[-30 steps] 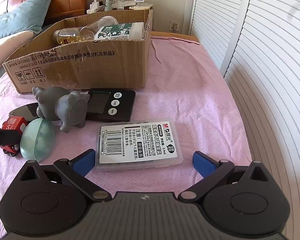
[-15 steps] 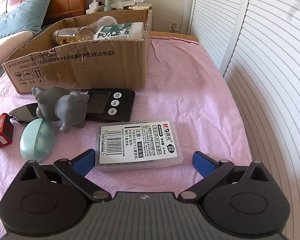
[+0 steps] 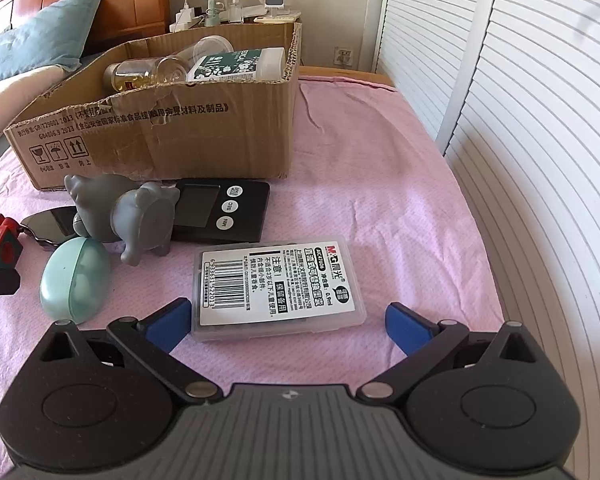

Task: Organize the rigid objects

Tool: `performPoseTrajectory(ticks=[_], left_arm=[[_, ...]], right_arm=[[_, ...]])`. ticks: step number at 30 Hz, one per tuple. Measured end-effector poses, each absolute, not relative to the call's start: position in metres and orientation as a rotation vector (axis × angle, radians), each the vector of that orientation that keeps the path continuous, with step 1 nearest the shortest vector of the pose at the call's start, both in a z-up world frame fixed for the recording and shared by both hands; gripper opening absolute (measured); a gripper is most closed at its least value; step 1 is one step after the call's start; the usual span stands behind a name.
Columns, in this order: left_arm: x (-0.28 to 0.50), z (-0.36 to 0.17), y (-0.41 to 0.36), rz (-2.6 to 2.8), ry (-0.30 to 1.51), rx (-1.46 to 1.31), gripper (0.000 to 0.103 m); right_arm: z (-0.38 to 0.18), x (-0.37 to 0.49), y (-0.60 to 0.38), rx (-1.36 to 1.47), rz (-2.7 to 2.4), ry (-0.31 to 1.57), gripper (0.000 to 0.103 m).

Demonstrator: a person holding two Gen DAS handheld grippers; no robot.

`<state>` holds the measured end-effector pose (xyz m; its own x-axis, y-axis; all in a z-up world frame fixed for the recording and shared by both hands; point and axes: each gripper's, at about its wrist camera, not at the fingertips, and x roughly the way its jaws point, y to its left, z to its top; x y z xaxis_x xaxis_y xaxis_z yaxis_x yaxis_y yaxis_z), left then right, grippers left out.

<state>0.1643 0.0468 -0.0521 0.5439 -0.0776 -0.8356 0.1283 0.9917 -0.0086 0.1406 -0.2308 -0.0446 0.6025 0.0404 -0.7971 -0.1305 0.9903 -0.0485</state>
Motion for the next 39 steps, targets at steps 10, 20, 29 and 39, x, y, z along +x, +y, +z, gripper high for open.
performPoseTrajectory(ticks=[10, 20, 29, 39], left_arm=[[0.176, -0.055, 0.047, -0.086, 0.983, 0.016, 0.08], [0.175, -0.052, 0.043, -0.087, 0.97, 0.021, 0.059], [0.174, -0.051, 0.044, -0.129, 0.958, 0.05, 0.052], [0.169, -0.052, 0.044, -0.073, 0.949, 0.017, 0.058]], right_arm=[[-0.044, 0.152, -0.229, -0.111, 0.112, 0.925, 0.103], [-0.044, 0.161, -0.224, -0.14, 0.14, 0.911, 0.095], [-0.04, 0.155, -0.224, -0.131, 0.148, 0.934, 0.094], [-0.042, 0.157, -0.224, -0.135, 0.158, 0.924, 0.095]])
